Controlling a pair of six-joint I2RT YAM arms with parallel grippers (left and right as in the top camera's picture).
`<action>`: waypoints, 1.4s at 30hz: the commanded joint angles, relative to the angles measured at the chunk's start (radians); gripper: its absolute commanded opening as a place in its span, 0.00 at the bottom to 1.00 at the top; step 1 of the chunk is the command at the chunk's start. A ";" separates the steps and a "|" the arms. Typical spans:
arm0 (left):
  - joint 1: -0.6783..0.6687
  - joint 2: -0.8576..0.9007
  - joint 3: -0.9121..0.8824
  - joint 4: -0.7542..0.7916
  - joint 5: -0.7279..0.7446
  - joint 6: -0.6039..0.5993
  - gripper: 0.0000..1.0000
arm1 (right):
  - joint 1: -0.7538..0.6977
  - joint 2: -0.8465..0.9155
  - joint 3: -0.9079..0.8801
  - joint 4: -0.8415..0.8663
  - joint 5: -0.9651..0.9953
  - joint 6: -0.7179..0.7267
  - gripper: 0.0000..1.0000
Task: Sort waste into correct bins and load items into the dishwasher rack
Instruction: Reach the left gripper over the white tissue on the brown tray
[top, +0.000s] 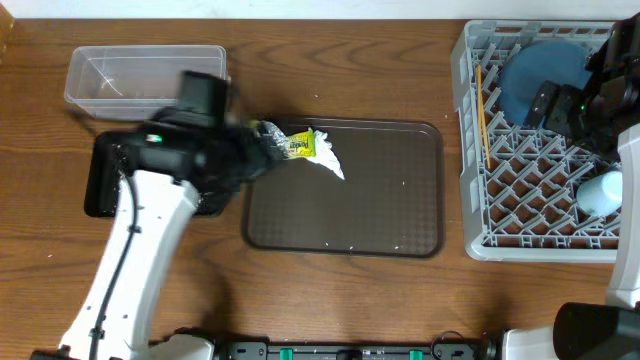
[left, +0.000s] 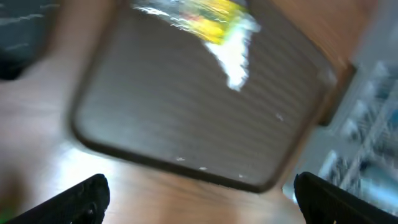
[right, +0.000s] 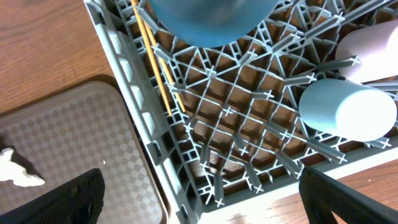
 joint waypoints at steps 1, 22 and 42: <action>-0.106 0.005 -0.002 0.064 -0.024 0.014 0.98 | -0.003 -0.001 -0.004 0.000 0.006 0.016 0.99; -0.251 0.200 -0.003 0.193 -0.079 -0.291 0.98 | -0.003 -0.001 -0.004 0.000 0.006 0.016 0.99; -0.263 0.249 0.050 0.125 -0.164 -0.136 0.98 | -0.003 -0.001 -0.004 0.000 0.006 0.016 0.99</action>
